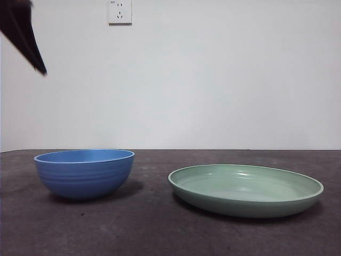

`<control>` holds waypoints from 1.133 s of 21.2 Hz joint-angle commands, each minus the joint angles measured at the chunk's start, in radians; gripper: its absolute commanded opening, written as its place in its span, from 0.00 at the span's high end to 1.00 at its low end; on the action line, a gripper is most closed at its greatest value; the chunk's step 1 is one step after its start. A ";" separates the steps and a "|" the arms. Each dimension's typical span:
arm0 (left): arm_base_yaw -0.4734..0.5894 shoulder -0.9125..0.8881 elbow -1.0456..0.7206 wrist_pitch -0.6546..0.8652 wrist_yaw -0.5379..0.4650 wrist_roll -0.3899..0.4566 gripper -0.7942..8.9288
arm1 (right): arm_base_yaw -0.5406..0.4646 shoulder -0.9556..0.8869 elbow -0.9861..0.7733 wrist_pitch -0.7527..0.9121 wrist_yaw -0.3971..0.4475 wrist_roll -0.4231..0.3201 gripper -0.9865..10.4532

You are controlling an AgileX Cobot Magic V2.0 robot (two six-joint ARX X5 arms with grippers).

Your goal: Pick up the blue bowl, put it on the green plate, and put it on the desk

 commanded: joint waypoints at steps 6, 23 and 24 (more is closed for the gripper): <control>-0.050 0.278 0.029 0.100 -0.111 -0.002 0.31 | -0.001 0.004 0.017 0.005 -0.006 0.018 0.34; -0.128 0.477 0.114 0.124 -0.172 0.005 0.86 | -0.001 0.004 0.017 0.006 0.000 0.018 0.34; -0.133 0.477 0.114 0.125 -0.172 0.007 0.89 | -0.001 0.004 0.017 0.006 0.000 0.018 0.34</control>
